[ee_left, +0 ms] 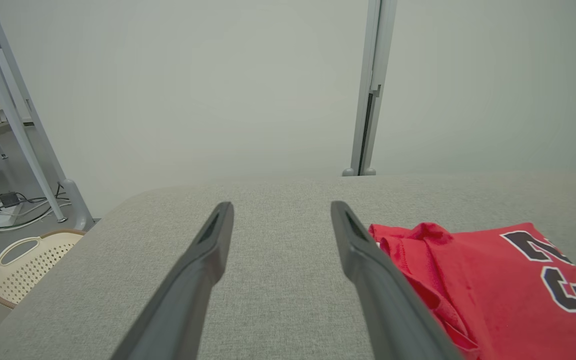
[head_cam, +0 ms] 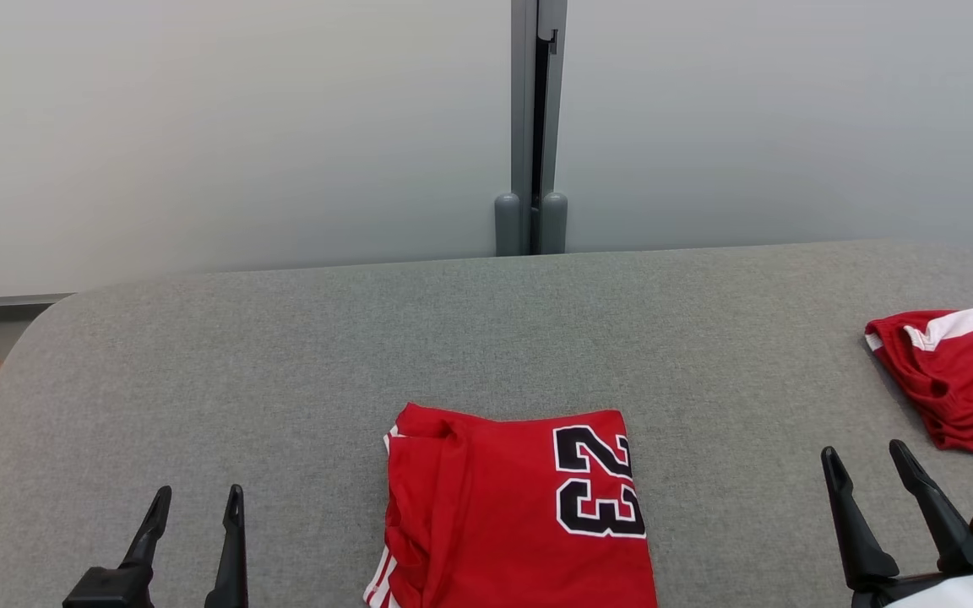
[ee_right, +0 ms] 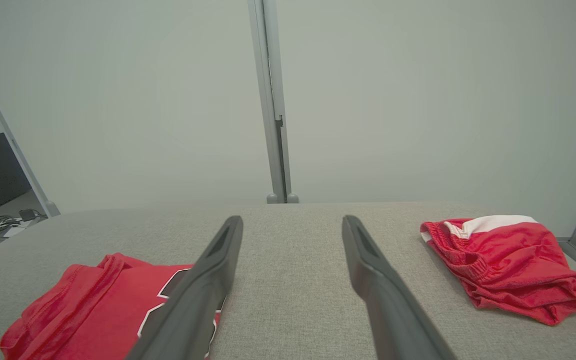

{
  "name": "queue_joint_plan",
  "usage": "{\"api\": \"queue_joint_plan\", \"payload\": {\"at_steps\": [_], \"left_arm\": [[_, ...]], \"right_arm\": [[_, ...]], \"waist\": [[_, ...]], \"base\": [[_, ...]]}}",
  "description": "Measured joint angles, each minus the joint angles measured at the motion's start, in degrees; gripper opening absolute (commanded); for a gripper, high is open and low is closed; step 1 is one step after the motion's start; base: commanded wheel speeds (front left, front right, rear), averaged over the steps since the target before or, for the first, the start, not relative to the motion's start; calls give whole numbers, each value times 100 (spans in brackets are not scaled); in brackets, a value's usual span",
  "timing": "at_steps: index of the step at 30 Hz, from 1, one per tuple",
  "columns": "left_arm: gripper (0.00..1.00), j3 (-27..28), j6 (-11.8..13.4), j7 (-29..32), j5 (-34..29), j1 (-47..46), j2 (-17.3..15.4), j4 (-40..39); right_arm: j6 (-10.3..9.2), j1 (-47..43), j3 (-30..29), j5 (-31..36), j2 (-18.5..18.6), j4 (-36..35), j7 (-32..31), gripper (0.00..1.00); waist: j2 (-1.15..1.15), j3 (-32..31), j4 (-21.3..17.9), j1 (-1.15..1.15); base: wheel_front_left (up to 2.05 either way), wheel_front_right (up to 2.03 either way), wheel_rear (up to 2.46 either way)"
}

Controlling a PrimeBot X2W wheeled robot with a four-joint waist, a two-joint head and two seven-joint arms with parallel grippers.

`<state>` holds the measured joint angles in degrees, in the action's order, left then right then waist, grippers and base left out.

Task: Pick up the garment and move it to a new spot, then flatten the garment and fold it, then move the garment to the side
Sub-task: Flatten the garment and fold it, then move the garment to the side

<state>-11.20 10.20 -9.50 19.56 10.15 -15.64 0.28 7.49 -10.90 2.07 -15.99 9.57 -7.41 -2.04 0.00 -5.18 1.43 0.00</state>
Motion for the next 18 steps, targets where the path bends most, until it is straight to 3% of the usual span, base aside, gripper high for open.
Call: {"api": "queue_joint_plan", "payload": {"at_steps": [18], "left_arm": [[100,-43,94,41,19,0,-25,-143]], "right_arm": [[0,-3,-55,8,-37,41,24,100]], "waist": [[0,55,18,0]], "base": [[0,0,0]]}}
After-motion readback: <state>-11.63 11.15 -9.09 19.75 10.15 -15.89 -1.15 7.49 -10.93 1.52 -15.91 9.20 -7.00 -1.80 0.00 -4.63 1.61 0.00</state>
